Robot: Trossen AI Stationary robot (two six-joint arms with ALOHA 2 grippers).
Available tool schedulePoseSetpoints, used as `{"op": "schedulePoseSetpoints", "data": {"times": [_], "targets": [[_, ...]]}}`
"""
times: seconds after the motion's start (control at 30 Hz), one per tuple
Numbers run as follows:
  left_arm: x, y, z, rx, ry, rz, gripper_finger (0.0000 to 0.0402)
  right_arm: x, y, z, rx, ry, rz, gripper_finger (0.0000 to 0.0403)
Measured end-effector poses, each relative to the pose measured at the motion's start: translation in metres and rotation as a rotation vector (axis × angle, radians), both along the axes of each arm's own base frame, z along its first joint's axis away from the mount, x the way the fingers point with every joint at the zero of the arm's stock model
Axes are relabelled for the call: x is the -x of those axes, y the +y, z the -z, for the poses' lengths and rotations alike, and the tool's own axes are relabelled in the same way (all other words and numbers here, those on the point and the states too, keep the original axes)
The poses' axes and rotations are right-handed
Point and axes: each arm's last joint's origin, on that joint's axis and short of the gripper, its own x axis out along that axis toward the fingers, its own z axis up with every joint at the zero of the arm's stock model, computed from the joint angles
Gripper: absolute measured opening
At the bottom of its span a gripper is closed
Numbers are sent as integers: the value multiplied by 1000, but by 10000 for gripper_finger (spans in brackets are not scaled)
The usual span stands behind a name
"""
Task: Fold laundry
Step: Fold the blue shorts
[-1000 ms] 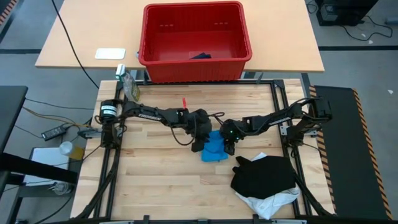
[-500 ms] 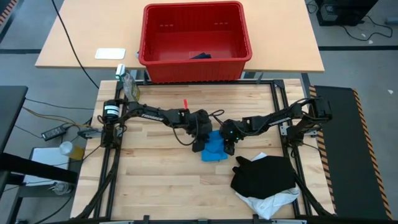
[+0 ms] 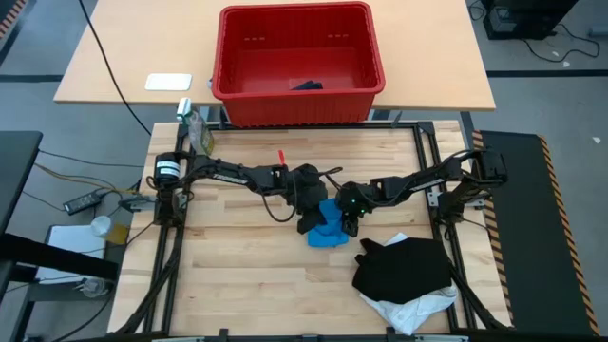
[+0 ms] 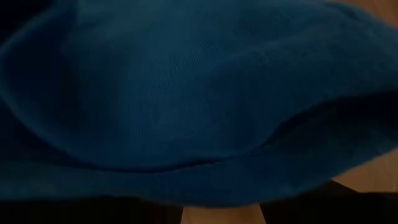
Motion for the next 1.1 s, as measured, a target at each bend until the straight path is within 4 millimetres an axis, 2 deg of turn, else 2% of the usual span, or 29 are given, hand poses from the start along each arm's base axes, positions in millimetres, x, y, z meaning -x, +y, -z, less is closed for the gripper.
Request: {"op": "schedulePoseSetpoints", "data": {"times": [0.17, 0.37, 0.5, 0.63, 0.83, 1.1], "targets": [[-5, -9, -7, 184, 6, -57, 9, 0, 0, 0, -11, 2, 12, 171], [-11, -24, -17, 254, -61, -53, 9, 0, 0, 0, -15, 2, 16, 171], [-11, -36, -16, 250, -44, -61, 9, 0, 0, 0, -14, 2, 14, 171], [-11, -48, -12, 161, -30, -175, 14, 0, 0, 0, -13, 2, 12, 171], [-12, -51, -12, 44, -71, -242, 65, 0, 0, 0, -11, 2, 10, 171], [-16, -53, -21, 60, -176, -234, 175, 0, 0, 0, -11, 2, 11, 171]]}}
